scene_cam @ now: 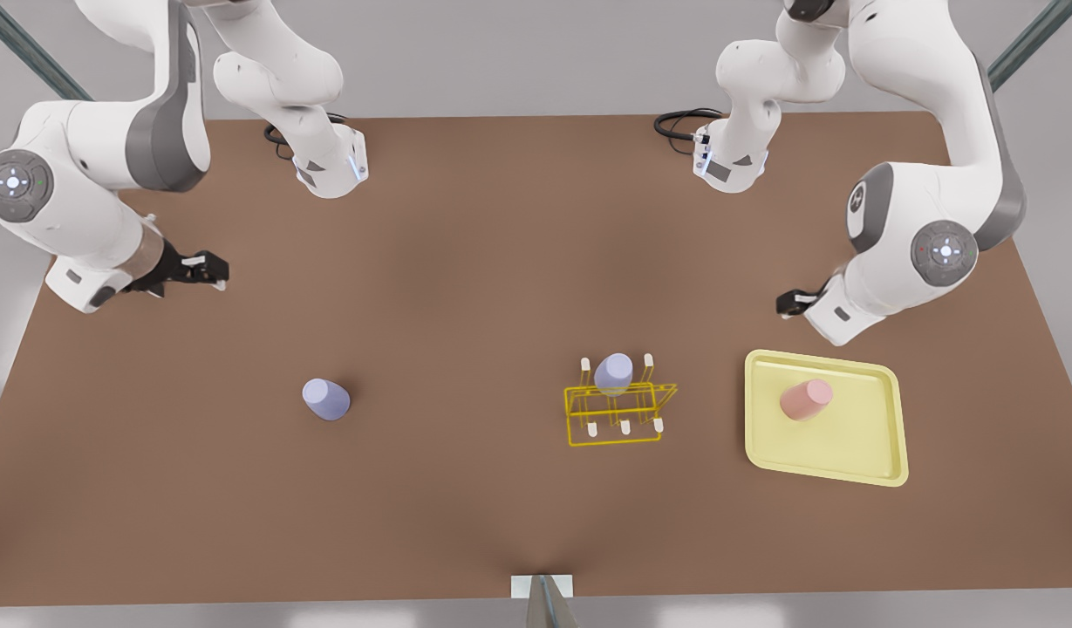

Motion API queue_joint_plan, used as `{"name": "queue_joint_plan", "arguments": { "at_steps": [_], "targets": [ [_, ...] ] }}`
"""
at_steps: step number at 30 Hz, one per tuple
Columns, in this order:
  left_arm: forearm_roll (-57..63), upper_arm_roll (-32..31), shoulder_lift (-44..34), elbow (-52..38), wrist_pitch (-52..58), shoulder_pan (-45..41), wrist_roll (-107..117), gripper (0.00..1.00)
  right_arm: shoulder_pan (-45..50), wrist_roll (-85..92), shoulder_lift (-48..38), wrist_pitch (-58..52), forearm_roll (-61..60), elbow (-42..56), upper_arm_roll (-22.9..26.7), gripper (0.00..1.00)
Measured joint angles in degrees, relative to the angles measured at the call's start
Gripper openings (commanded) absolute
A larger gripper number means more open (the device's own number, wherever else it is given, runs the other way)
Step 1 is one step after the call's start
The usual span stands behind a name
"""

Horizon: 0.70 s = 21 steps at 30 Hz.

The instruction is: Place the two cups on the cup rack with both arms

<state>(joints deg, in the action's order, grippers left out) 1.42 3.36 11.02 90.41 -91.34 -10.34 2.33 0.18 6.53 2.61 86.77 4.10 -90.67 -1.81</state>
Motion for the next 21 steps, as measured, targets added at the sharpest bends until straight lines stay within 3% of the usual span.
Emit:
{"name": "queue_joint_plan", "arguments": {
  "at_steps": [2,6,9,16,21],
  "targets": [
    [-0.10,0.08,0.82,-0.03,-1.89,0.03,0.44,1.00,0.28,0.02,0.58,2.00,-0.07,-0.16,-0.18,1.00],
    [-0.53,1.85,15.29,-1.98,-8.56,4.11,0.96,1.00,5.41,-0.37,18.52,9.06,-0.45,4.37,-0.50,1.00],
    [-3.11,2.16,19.69,-1.18,-14.68,7.15,-0.28,1.00,5.77,-1.09,25.16,16.82,-0.56,3.84,-0.37,1.00],
    [-4.68,2.85,22.81,2.89,-25.49,9.73,-4.84,1.00,3.43,-2.38,26.04,35.86,-1.48,-8.85,-0.51,1.00],
    [-4.90,3.38,24.48,4.39,-29.04,9.95,-7.28,1.00,3.98,-3.09,26.15,45.06,-3.08,-12.55,-0.73,1.00]
  ]
}}
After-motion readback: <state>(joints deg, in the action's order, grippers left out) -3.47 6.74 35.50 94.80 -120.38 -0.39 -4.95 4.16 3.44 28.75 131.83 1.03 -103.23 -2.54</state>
